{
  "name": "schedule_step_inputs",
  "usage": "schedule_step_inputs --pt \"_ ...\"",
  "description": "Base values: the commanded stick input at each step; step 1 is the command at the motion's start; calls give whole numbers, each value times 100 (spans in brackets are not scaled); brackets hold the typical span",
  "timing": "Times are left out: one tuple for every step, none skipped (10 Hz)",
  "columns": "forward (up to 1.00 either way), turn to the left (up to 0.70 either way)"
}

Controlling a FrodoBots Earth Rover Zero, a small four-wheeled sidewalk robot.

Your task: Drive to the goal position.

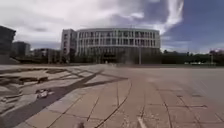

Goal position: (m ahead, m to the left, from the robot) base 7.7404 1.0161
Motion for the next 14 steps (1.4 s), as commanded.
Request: schedule_step_inputs --pt "100 0" --pt "100 0" --pt "100 0" --pt "100 0" --pt "100 0" --pt "100 0" --pt "100 0" --pt "100 1" --pt "100 6" --pt "100 21" --pt "100 40" --pt "100 40" --pt "100 40" --pt "100 37"
